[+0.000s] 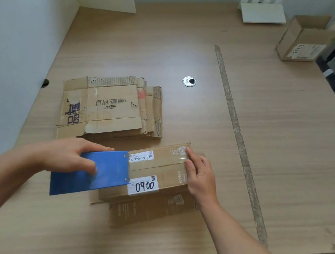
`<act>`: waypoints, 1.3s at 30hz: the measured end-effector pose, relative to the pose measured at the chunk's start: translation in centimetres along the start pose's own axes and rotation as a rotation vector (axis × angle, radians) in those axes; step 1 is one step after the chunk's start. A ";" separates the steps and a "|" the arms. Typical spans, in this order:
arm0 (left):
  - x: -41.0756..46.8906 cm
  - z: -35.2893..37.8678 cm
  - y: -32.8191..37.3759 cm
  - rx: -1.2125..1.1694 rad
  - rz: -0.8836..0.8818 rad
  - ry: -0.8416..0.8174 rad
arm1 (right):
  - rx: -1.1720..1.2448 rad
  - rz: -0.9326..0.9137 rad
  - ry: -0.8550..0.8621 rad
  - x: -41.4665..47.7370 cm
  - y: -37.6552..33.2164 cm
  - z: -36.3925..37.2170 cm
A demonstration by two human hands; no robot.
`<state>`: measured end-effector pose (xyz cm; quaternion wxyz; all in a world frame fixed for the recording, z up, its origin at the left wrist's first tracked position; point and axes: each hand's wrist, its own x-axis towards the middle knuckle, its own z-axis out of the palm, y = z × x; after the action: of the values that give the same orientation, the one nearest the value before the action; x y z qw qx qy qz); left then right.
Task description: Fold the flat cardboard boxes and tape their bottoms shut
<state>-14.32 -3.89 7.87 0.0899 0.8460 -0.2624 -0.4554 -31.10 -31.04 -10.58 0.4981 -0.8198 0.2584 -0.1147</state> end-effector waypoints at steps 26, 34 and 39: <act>-2.1 0.9 -11.4 -0.183 -0.053 -0.078 | -0.115 0.045 -0.007 -0.3 -1.4 -0.5; -0.3 1.6 -12.1 -0.199 -0.076 -0.108 | -0.110 0.066 -0.009 -0.5 -1.9 -0.5; 0.9 1.8 -12.1 -0.208 -0.055 -0.116 | -0.051 0.114 -0.030 -0.6 -2.8 -0.7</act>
<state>-10.98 6.00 1.49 0.1493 0.8111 -0.1952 -0.5308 -31.10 -30.21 -7.72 0.4865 -0.8179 0.2999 -0.0670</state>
